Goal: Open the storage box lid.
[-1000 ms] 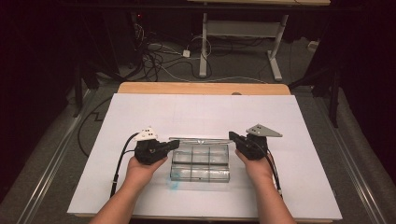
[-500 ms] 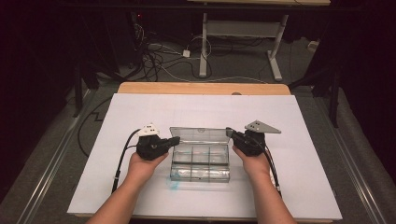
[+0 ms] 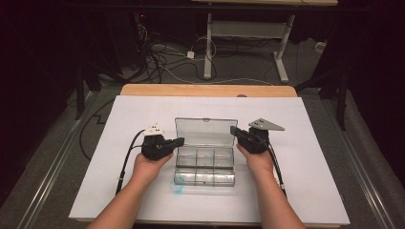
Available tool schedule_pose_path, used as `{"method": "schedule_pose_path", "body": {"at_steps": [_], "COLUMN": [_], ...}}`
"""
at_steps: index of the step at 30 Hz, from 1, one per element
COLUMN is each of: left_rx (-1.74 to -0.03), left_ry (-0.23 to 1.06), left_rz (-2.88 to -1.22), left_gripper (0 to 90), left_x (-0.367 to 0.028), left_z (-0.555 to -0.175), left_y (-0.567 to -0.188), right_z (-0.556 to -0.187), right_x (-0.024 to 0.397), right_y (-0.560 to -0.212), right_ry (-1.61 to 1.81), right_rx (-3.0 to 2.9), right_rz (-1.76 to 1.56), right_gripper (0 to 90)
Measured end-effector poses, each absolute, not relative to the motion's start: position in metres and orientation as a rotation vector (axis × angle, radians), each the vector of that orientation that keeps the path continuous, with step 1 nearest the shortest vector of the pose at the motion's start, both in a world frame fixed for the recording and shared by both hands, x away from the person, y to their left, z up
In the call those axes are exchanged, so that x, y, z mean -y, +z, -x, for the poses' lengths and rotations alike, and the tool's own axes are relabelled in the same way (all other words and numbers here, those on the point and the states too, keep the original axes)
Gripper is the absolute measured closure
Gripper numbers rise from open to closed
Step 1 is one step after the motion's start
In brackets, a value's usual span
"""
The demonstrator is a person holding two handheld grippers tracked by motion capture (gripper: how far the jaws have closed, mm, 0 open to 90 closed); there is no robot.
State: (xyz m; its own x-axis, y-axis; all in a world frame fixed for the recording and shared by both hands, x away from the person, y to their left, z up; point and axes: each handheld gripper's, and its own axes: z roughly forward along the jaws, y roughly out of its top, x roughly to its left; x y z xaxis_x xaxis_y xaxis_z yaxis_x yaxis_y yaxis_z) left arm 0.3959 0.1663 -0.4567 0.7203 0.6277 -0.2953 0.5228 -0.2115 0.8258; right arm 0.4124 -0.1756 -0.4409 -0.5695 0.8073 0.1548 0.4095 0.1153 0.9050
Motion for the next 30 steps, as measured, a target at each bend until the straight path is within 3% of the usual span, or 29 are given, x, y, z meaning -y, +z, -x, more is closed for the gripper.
{"method": "schedule_pose_path", "body": {"at_steps": [16,30], "left_rx": [-0.915,-1.015], "left_ry": [0.209,0.172], "left_rz": [-1.837,-1.846], "left_gripper": [87.7,87.7], "left_x": [-0.193,-0.178], "left_z": [-0.383,-0.433], "left_y": [-0.450,-0.453], "right_z": [-0.419,-0.423], "right_x": [0.173,0.174], "right_y": [-0.446,-0.449], "right_ry": [1.415,1.420], "right_rx": [-2.029,-2.026], "right_rz": [-1.203,-1.213], "right_gripper": [90.0,90.0]}}
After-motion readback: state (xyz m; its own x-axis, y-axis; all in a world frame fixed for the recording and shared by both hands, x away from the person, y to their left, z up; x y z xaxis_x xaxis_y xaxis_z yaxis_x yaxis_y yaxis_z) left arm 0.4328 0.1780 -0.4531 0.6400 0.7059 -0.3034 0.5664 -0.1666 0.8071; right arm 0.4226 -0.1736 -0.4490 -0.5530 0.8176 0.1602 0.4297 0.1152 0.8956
